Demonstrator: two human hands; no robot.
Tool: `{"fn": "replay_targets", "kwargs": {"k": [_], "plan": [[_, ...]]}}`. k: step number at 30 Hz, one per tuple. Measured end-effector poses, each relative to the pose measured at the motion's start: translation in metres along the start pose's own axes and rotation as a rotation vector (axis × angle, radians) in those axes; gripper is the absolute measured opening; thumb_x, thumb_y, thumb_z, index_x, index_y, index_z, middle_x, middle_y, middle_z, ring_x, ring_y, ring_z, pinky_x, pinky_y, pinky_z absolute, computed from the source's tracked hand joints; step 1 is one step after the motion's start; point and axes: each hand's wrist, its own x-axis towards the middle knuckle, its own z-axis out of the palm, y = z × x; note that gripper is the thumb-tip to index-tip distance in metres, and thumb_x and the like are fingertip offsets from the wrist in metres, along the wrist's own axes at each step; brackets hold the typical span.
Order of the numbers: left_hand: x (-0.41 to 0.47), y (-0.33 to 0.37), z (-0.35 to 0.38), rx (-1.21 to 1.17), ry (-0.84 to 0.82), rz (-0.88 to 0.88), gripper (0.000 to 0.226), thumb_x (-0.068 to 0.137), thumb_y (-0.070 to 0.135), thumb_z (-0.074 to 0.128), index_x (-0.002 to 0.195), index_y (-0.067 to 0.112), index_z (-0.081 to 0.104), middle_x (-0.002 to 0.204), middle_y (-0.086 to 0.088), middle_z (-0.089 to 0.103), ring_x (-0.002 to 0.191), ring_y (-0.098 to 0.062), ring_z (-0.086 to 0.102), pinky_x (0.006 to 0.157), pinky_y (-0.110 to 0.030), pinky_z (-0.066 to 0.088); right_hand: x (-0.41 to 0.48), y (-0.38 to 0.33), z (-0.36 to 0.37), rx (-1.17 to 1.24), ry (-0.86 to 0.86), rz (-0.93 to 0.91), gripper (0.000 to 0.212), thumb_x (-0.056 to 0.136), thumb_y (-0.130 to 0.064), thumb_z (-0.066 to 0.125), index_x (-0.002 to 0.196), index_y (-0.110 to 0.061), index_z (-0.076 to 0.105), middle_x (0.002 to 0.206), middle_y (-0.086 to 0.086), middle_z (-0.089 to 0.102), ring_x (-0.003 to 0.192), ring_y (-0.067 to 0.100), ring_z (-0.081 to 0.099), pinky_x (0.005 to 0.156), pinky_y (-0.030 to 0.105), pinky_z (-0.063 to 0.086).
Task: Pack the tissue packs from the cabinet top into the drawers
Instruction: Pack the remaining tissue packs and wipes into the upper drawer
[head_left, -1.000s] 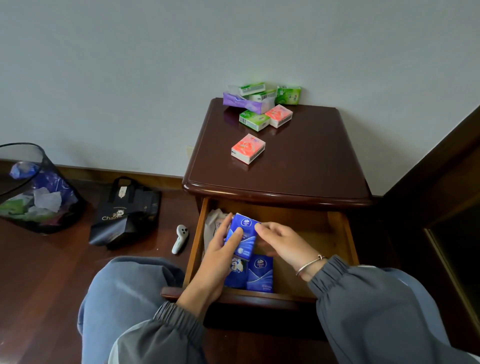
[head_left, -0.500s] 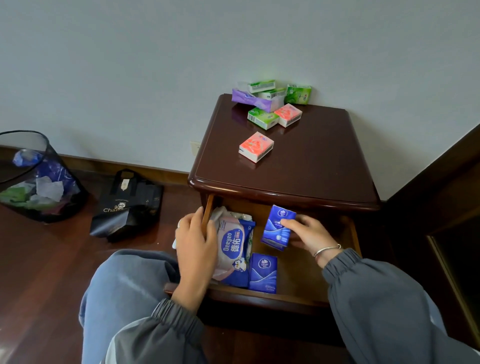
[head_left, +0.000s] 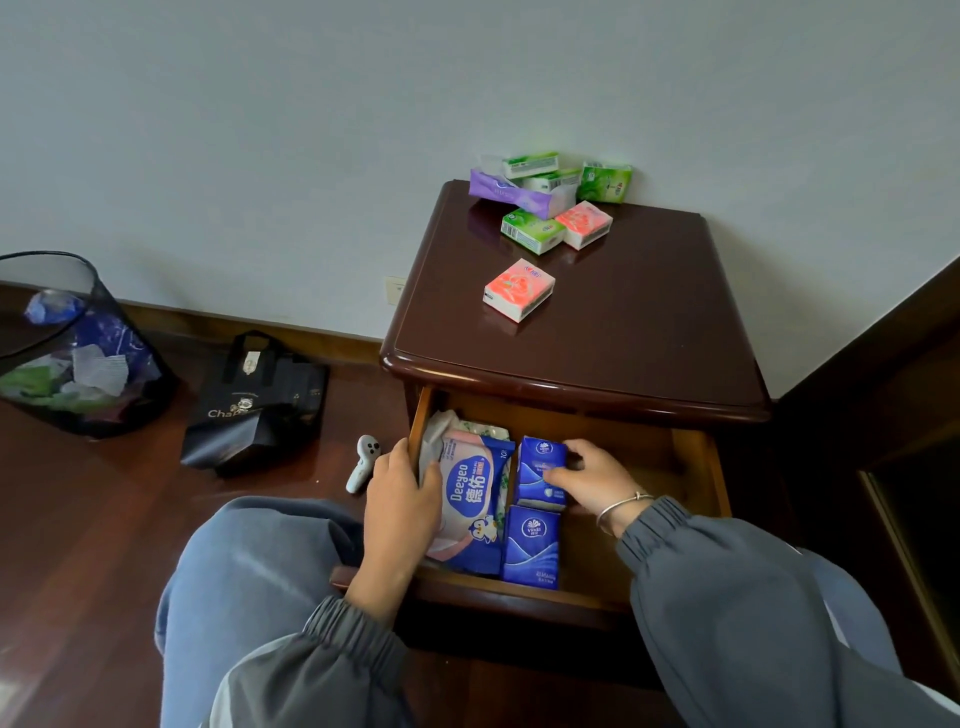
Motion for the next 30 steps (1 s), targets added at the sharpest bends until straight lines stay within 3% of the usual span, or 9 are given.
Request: {"fn": "replay_targets", "kwargs": {"k": [4,10,12,14,17,20,23,26,30], "plan": [[0.0,0.001,0.0,-0.005,0.0,-0.007,0.025,0.098,0.026,0.047,0.119,0.014,0.049,0.116,-0.007,0.052,0.101,-0.023,0.061,0.089,-0.044,0.055,-0.008,0.001,0.008,0.059,-0.052,0.012,0.048,0.086,-0.025,0.064,0.128,-0.013,0.043,0.124,0.007,0.058,0.099,0.016,0.062,0.073,0.033,0.057],[0.001,-0.001,0.001,-0.009,0.014,0.004,0.017,0.099,0.026,0.044,0.111,0.016,0.051,0.112,-0.005,0.051,0.095,-0.019,0.06,0.083,-0.036,0.054,-0.022,-0.007,0.0,-0.049,-0.104,0.004,0.06,0.087,-0.033,0.061,0.137,-0.014,0.035,0.132,0.006,0.053,0.112,0.017,0.058,0.074,0.027,0.052],[0.002,-0.002,0.002,-0.021,0.02,0.012,0.012,0.099,0.026,0.045,0.105,0.018,0.052,0.107,-0.004,0.053,0.089,-0.016,0.061,0.074,-0.03,0.054,-0.031,-0.011,-0.012,-0.17,-0.08,-0.087,0.056,0.089,-0.037,0.058,0.137,-0.016,0.038,0.127,0.003,0.057,0.111,0.013,0.058,0.075,0.023,0.048],[0.002,-0.002,0.002,-0.032,0.033,0.016,0.012,0.098,0.025,0.046,0.104,0.018,0.053,0.106,-0.004,0.056,0.084,-0.011,0.062,0.064,-0.021,0.051,-0.045,-0.017,-0.028,-0.136,0.012,-0.285,0.033,0.089,-0.032,0.058,0.12,-0.022,0.055,0.107,-0.005,0.067,0.094,0.001,0.062,0.074,0.018,0.051],[-0.002,-0.001,0.003,0.056,0.153,0.04,0.032,0.097,0.029,0.047,0.125,0.013,0.053,0.126,-0.007,0.054,0.109,-0.023,0.059,0.09,-0.034,0.051,-0.056,-0.025,-0.066,-0.096,0.333,-0.583,0.015,0.085,-0.022,0.06,0.096,-0.029,0.066,0.083,-0.013,0.068,0.078,-0.003,0.061,0.066,0.007,0.046],[-0.006,0.011,-0.001,0.103,0.358,0.161,0.039,0.096,0.028,0.05,0.133,0.013,0.051,0.133,-0.006,0.051,0.117,-0.02,0.053,0.093,-0.03,0.042,-0.032,-0.025,-0.106,-0.246,0.587,-0.634,0.023,0.087,-0.021,0.059,0.11,-0.017,0.063,0.102,-0.001,0.067,0.096,0.013,0.061,0.085,0.028,0.049],[0.003,0.042,-0.006,0.102,0.449,0.397,0.032,0.094,0.02,0.056,0.125,0.012,0.056,0.124,-0.007,0.055,0.112,-0.019,0.053,0.091,-0.027,0.038,0.011,-0.022,-0.134,-0.476,0.547,-0.401,0.049,0.094,-0.036,0.048,0.135,-0.011,0.044,0.139,0.01,0.048,0.132,0.027,0.039,0.107,0.043,0.035],[0.026,0.081,-0.004,0.149,0.424,0.543,0.037,0.093,0.022,0.057,0.128,0.01,0.054,0.126,-0.01,0.054,0.116,-0.021,0.05,0.095,-0.031,0.038,0.041,-0.021,-0.132,-0.632,0.434,-0.242,0.06,0.095,-0.049,0.036,0.145,-0.016,0.027,0.154,0.007,0.024,0.144,0.026,0.017,0.114,0.049,0.022],[0.067,0.125,0.011,0.254,0.318,0.557,0.051,0.093,0.038,0.054,0.137,0.014,0.045,0.137,-0.008,0.046,0.124,-0.023,0.045,0.098,-0.038,0.038,0.051,-0.015,-0.114,-0.754,0.484,-0.191,0.06,0.096,-0.052,0.023,0.147,-0.021,0.021,0.157,0.006,0.017,0.145,0.028,0.011,0.114,0.053,0.015]]}}
